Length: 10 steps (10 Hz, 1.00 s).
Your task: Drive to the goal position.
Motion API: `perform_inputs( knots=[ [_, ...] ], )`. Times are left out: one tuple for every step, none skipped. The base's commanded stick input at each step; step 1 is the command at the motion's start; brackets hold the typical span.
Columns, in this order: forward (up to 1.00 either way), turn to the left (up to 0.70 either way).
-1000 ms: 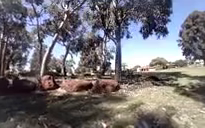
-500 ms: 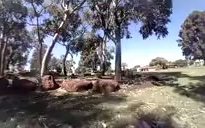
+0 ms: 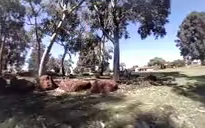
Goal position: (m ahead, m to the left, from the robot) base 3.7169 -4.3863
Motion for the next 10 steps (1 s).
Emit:
perform_inputs(
  knots=[
    [0.00,-0.38],
    [0.00,-0.13],
    [0.00,0.00],
    [0.00,0.00],
    [0.00,0.00],
    [0.00,0.00],
    [0.00,0.00],
    [0.00,0.00],
    [0.00,0.00],
    [0.00,0.00]
  ],
)
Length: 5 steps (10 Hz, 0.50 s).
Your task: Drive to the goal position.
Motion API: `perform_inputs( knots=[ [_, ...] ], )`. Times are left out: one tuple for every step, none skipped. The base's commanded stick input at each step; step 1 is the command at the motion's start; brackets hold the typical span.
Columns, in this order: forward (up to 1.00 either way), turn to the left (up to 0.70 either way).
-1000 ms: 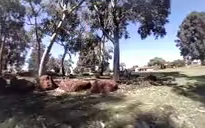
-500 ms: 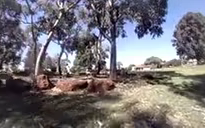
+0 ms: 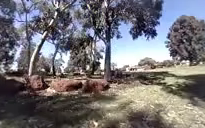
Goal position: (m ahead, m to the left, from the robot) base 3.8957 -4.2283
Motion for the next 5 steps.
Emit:
perform_inputs(
  knots=[
    [0.00,0.00],
    [0.00,-0.12],
    [0.00,-0.35],
    [0.00,-0.45],
    [0.00,-0.45]
  ],
)
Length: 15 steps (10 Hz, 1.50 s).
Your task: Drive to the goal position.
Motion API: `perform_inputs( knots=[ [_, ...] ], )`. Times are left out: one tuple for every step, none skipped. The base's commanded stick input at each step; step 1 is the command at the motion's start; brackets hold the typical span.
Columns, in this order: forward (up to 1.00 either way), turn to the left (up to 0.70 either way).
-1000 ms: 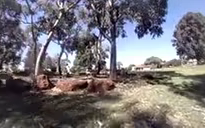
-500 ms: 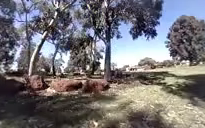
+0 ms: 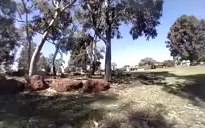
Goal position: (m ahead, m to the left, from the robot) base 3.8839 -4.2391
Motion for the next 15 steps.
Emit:
perform_inputs(
  knots=[
    [0.00,-0.45],
    [0.00,-0.45],
    [0.00,-0.45],
    [0.00,-0.45],
    [0.00,-0.45],
    [0.00,-0.45],
    [0.00,-0.45],
    [0.00,-0.45],
    [0.00,-0.45],
    [0.00,-0.45],
    [0.00,-0.45],
    [0.00,-0.45],
    [0.00,-0.45],
    [0.00,-0.45],
    [0.00,-0.45]
  ],
)
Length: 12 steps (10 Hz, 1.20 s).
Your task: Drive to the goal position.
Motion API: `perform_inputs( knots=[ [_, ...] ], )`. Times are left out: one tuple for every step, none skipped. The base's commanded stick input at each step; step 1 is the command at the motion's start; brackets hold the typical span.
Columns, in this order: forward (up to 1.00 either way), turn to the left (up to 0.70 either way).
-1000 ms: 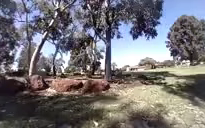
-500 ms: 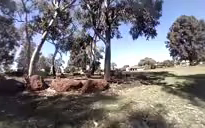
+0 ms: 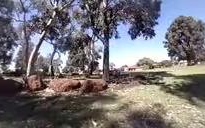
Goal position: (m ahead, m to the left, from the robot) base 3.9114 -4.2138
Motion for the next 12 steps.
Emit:
perform_inputs(
  knots=[
    [0.00,-0.45],
    [0.00,-0.45],
    [0.00,-0.45],
    [0.00,-0.45],
    [0.00,-0.45],
    [0.00,-0.45],
    [0.00,-0.45],
    [0.00,-0.45],
    [0.00,-0.45],
    [0.00,-0.45],
    [0.00,-0.45],
    [0.00,-0.45]
  ],
)
